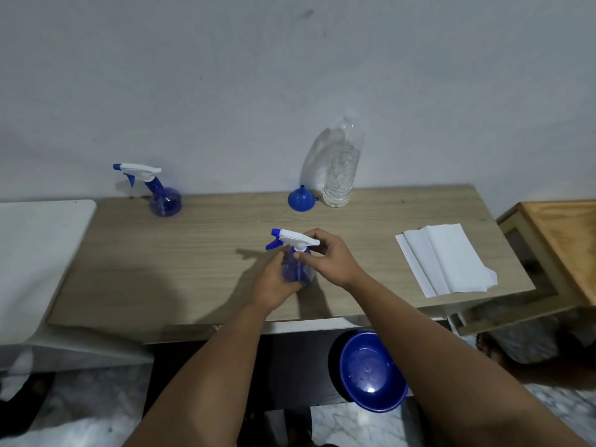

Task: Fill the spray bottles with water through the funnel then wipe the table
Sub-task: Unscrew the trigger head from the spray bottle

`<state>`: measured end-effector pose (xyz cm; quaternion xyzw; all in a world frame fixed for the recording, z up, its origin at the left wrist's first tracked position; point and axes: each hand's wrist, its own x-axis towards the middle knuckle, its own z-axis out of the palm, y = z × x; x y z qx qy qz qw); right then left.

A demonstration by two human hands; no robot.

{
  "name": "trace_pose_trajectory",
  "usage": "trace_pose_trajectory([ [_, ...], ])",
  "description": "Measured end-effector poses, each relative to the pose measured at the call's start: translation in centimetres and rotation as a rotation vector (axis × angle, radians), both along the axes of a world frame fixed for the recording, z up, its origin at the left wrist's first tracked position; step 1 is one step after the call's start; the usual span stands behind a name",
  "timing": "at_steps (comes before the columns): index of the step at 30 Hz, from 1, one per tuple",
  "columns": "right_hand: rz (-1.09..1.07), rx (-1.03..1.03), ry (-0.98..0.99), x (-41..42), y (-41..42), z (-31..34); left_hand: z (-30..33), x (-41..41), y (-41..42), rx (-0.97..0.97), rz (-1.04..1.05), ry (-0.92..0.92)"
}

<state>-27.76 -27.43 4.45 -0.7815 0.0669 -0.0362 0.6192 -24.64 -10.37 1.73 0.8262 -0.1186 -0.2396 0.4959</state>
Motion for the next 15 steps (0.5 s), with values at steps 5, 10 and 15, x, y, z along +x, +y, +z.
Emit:
trace_pose_trajectory([
  [5,-0.019,-0.022,0.026,-0.2,0.3,-0.1,0.7,0.1,-0.5,0.011,0.001,-0.001],
  [10,-0.079,-0.016,0.019,-0.8,0.9,-0.8,0.4,-0.2,-0.9,0.063,-0.001,-0.017],
  [15,-0.049,-0.009,0.014,-1.0,1.1,-0.7,0.7,-0.3,-1.2,0.063,-0.007,-0.020],
])
